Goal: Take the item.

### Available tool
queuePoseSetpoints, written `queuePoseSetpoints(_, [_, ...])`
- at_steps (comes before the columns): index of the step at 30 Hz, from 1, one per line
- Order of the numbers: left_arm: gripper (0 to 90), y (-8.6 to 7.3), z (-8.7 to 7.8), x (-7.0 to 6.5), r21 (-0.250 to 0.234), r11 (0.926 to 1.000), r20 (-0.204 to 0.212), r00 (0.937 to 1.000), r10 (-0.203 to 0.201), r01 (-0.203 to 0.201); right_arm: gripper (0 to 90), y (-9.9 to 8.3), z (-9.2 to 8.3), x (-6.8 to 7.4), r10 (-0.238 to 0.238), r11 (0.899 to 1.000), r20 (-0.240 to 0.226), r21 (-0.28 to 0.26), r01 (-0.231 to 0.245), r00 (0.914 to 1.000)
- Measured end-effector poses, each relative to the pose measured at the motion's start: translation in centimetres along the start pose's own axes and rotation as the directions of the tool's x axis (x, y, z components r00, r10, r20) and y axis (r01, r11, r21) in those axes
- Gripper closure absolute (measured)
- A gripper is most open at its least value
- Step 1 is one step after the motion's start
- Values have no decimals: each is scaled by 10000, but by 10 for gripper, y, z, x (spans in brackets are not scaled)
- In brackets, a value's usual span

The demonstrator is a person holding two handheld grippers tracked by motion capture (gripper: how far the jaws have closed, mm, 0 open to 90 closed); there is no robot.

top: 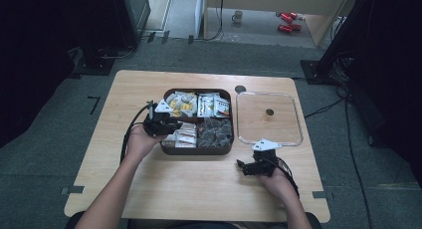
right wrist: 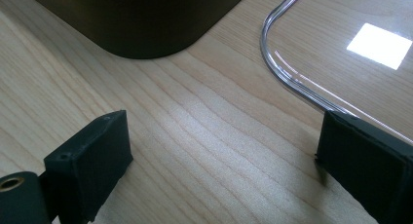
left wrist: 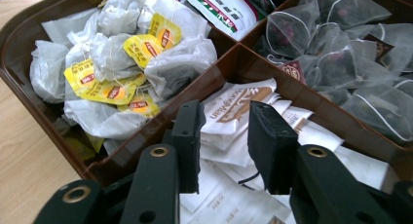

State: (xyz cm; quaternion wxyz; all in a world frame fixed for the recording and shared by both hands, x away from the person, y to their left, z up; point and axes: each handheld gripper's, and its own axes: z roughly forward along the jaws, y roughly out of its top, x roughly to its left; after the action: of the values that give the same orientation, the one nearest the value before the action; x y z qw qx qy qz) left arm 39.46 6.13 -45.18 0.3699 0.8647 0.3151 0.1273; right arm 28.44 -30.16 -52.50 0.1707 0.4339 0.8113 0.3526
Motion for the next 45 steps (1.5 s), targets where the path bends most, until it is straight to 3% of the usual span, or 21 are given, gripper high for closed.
queuePoseSetpoints(16, [686,-2,19,2,150,9999,101,9999,50,-51,55,0,0,0,-9,10000,-7,-5,9,10000])
queuePoseSetpoints(25, [784,5,23,4,406,9991,138,9999,90,-96,55,0,0,0,-10,10000,-9,-5,10,10000])
queuePoseSetpoints(30, [824,4,25,6,396,9991,344,9993,-155,142,55,0,0,0,-17,10000,-13,-5,17,10000])
queuePoseSetpoints(34, [870,4,25,7,423,9988,440,9986,-282,263,55,0,0,0,-18,10000,-16,-6,18,10000])
queuePoseSetpoints(40, [895,6,23,4,485,9988,292,9996,-49,35,55,0,0,0,-24,10000,-21,-6,24,10000])
queuePoseSetpoints(45, [900,7,14,6,300,9993,498,9985,-223,208,55,0,0,0,-24,10000,-22,-4,24,10000])
